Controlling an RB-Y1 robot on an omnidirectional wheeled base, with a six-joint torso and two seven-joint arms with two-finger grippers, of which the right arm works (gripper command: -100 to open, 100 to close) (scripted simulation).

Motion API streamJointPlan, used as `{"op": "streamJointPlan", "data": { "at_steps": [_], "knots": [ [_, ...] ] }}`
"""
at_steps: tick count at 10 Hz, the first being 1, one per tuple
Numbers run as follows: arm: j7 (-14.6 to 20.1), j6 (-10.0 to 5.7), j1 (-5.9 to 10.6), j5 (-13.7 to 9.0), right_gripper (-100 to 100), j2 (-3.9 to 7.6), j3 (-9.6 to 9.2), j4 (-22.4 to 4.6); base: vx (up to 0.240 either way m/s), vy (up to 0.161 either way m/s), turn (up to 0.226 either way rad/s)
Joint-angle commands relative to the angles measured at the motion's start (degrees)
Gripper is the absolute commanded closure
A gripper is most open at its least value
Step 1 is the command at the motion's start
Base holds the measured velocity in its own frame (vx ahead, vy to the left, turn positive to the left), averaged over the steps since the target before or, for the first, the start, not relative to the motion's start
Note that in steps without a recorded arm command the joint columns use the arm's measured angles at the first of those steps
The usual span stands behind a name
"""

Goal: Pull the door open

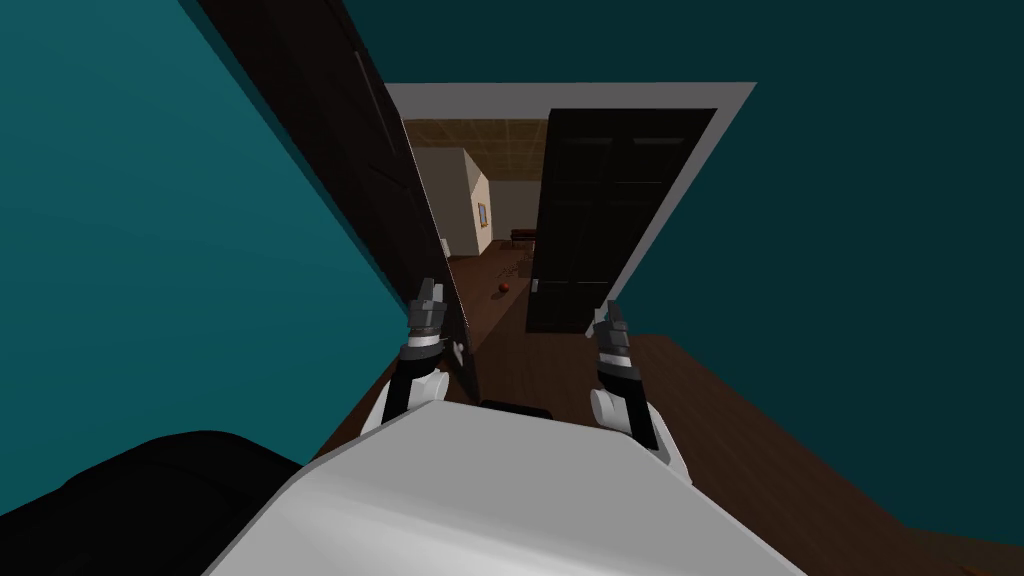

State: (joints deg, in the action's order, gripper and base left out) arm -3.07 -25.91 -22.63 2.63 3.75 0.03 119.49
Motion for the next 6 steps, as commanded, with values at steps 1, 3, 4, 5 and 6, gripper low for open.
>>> {"op": "streamJointPlan", "data": {
  "at_steps": [1,3,4,5,6],
  "knots": [
    [-0.1,-0.89,0.9,-0.4,-100,0.22,-0.05,-2.7,0.083,-0.043,0.017],
    [-0.3,-1.58,2.03,-0.8,-100,0.37,-0.26,-5.6,0.093,-0.051,0.013],
    [-0.4,-1.96,2.66,-1.0,-100,0.43,-0.37,-7.2,0.085,-0.052,0.019],
    [-0.5,-2.35,3.29,-1.3,-100,0.49,-0.49,-8.9,0.091,-0.044,0.018],
    [-0.6,-2.74,3.92,-1.5,-100,0.55,-0.61,-10.5,0.1,-0.051,0.015]
  ]
}}
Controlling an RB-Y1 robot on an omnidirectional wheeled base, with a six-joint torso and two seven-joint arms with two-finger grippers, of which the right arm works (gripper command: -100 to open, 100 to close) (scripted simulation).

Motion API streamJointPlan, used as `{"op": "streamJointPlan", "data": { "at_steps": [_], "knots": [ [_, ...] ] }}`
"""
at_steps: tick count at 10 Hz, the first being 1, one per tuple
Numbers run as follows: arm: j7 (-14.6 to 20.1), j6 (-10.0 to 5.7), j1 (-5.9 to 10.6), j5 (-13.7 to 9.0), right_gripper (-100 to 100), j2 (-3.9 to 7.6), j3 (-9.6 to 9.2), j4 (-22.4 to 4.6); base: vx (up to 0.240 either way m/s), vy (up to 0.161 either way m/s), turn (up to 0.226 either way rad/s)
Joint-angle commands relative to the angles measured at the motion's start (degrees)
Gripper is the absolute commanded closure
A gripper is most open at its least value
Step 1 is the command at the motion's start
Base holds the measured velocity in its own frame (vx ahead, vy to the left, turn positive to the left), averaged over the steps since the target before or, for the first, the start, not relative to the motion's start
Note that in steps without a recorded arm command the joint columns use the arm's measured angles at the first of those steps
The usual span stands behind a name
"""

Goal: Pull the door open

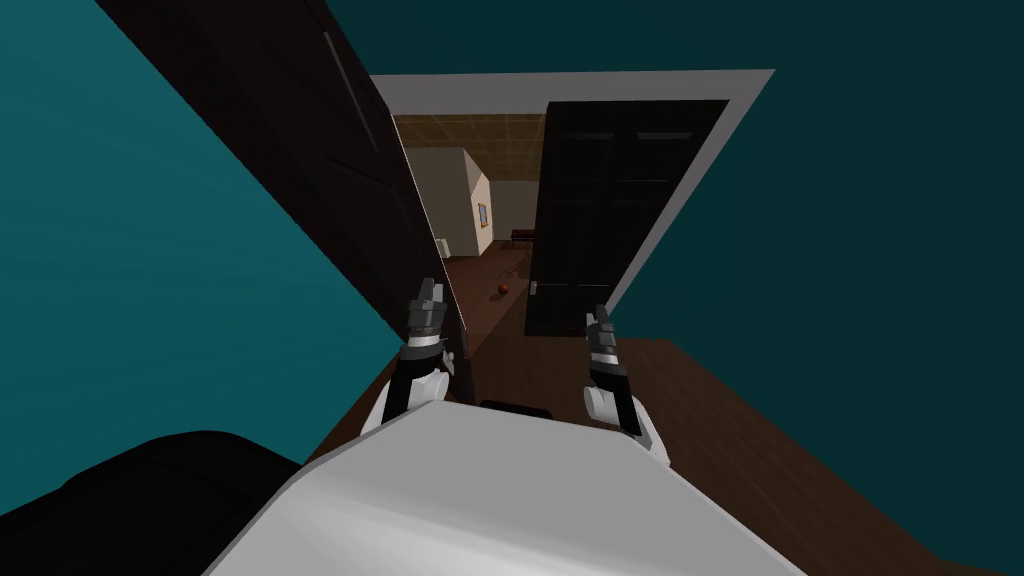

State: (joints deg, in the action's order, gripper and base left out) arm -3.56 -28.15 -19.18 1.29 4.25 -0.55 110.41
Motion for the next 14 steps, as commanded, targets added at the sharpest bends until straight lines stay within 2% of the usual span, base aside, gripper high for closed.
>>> {"op": "streamJointPlan", "data": {
  "at_steps": [1,2,3,14],
  "knots": [
    [-0.2,-0.88,1.11,-0.4,-100,0.12,-0.16,-2.9,0.089,-0.038,0.022],
    [-0.3,-1.31,1.81,-0.7,-100,0.14,-0.29,-4.4,0.086,-0.033,0.017],
    [-0.3,-1.31,1.81,-0.7,-100,0.14,-0.29,-4.9,0.061,-0.025,0.007],
    [-1.6,-6.27,9.92,-3.7,-100,-0.07,-1.79,-25.4,0.087,-0.026,0.022]
  ]
}}
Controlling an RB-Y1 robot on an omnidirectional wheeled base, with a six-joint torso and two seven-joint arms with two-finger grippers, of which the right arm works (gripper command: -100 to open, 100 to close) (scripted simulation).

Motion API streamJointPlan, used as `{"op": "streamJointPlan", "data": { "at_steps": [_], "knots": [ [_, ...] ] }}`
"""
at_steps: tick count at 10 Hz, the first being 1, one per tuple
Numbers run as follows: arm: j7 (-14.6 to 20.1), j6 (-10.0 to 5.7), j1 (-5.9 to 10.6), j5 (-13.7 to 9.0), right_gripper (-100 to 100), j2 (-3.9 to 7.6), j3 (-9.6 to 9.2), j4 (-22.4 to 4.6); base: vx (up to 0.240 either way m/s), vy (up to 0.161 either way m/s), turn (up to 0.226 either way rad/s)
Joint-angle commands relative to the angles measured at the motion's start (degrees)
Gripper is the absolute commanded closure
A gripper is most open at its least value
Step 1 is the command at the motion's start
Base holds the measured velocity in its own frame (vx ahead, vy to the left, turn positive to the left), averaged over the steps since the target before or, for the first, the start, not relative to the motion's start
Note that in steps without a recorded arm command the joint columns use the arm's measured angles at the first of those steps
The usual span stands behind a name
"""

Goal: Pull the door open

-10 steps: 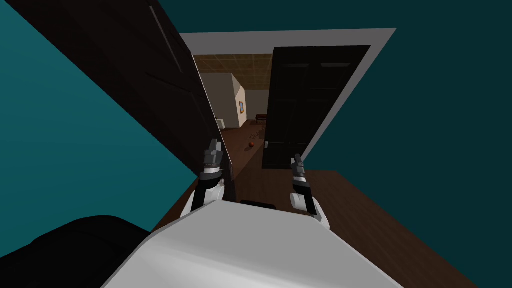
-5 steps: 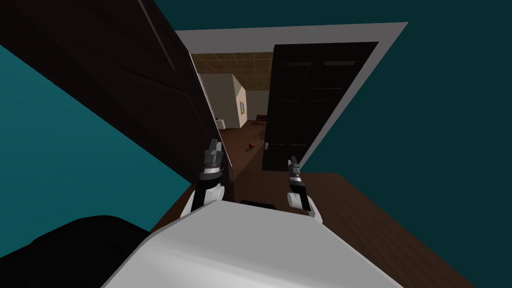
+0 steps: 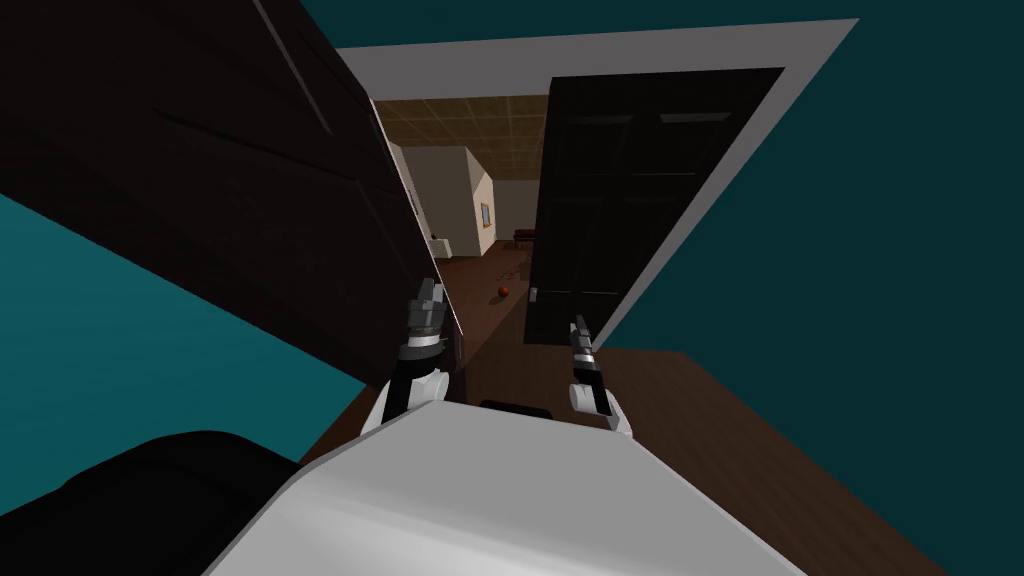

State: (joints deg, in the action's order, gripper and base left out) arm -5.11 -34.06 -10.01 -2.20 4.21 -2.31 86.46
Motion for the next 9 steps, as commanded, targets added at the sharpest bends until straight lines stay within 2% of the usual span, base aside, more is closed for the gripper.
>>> {"op": "streamJointPlan", "data": {
  "at_steps": [1,9],
  "knots": [
    [-0.1,-0.36,0.75,-0.2,-100,-0.04,-0.03,-1.9,0.071,-0.013,0.009],
    [-1.1,-4.06,6.82,-2.5,-100,-1.08,-1.15,-17.3,0.089,-0.007,0.022]
  ]
}}
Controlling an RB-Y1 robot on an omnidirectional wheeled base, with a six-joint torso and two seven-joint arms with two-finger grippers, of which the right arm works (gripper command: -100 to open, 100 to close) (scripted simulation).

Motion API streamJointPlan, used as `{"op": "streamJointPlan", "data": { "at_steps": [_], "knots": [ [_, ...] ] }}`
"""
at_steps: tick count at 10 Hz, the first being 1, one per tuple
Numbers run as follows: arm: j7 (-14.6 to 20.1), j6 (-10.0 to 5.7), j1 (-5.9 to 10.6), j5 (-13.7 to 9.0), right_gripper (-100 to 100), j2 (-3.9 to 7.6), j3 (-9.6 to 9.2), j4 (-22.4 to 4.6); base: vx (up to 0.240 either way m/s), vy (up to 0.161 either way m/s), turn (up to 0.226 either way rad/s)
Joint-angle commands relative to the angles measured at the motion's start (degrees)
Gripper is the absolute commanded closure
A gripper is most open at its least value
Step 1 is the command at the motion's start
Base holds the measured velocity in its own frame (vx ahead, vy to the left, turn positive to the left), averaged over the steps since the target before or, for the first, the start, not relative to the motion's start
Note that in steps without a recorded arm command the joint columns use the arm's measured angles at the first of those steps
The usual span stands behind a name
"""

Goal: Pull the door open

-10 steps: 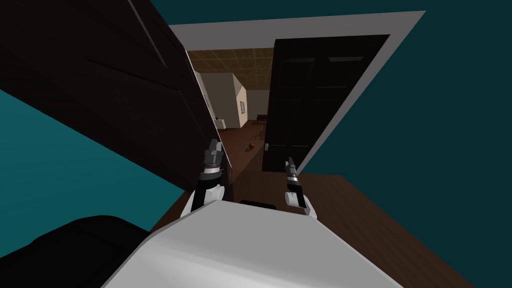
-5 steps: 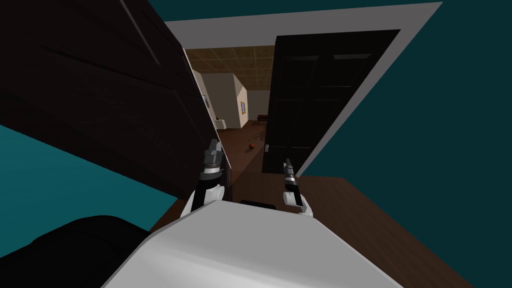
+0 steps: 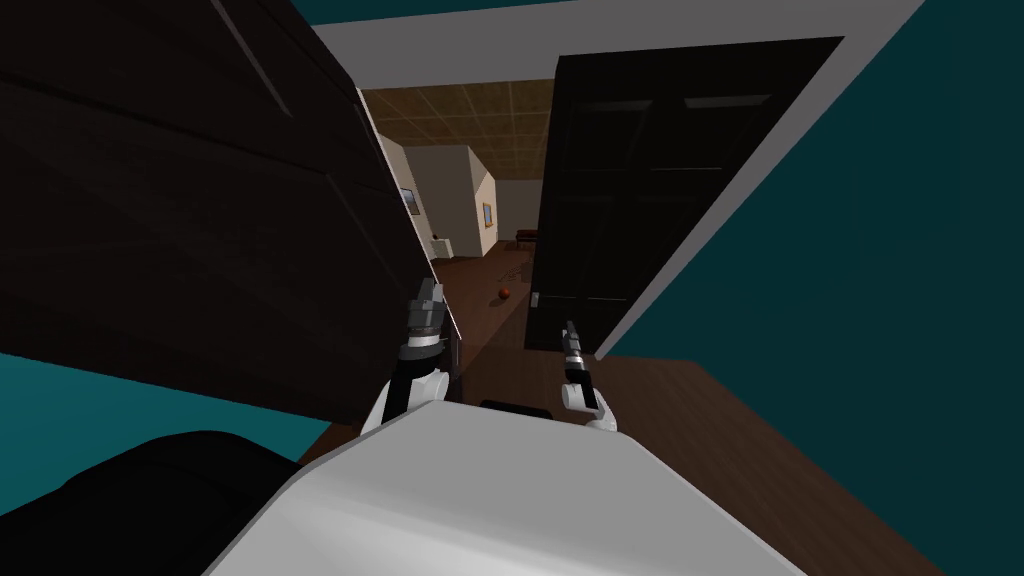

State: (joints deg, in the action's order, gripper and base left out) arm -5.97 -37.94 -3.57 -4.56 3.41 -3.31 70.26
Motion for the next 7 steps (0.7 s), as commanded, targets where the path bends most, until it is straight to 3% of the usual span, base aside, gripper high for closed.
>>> {"op": "streamJointPlan", "data": {
  "at_steps": [1,2,7],
  "knots": [
    [-0.3,-0.65,1.13,-0.4,-100,-0.45,-0.28,-2.9,0.09,-0.013,0.021],
    [-0.3,-0.65,1.13,-0.4,-100,-0.45,-0.28,-3.4,0.059,-0.012,0.006],
    [-0.9,-2.79,4.64,-1.7,-100,-1.5,-0.93,-12.5,0.083,-0.003,0.013]
  ]
}}
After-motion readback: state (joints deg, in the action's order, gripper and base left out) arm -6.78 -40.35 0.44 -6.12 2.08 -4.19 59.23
